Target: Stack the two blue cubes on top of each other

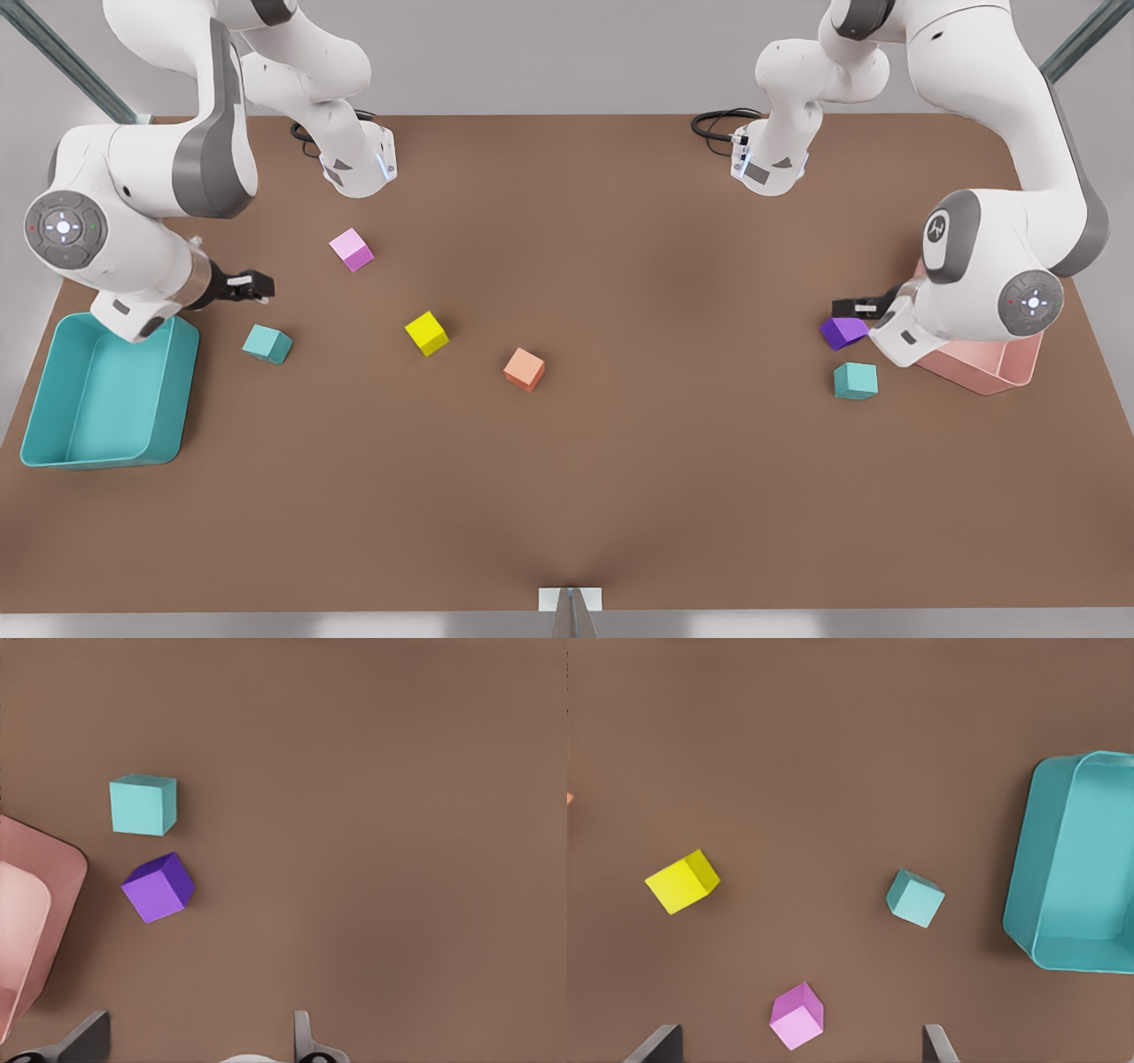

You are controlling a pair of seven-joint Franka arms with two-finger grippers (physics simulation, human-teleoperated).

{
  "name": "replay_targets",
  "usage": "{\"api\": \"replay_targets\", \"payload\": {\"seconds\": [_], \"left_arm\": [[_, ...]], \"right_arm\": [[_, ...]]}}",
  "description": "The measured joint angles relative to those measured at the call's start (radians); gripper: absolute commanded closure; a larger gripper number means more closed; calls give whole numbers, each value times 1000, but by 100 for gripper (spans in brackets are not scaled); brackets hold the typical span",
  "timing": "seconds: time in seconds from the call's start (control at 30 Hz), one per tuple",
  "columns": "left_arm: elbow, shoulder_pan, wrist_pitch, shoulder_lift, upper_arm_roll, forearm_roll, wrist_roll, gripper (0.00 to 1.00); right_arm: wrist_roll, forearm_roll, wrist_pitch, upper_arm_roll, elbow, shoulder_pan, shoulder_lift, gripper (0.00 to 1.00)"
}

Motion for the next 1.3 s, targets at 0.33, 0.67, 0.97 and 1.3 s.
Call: {"api": "replay_targets", "payload": {"seconds": [0.33, 0.67, 0.97, 1.3], "left_arm": [[1, 8, 56, 5, 1, 1, 2, 0], [1, 9, 67, 13, 1, 3, 3, 0], [2, 13, 69, 13, 1, 3, 4, 0], [1, 22, 68, 22, 1, 3, 5, 0]], "right_arm": [[-28, -44, 305, -7, -315, -127, 176, 0], [1, 16, 780, -8, -732, -250, 36, 0], [33, 35, 900, -8, -806, -301, 49, 0], [69, 37, 958, -8, -823, -314, 140, 0]]}}
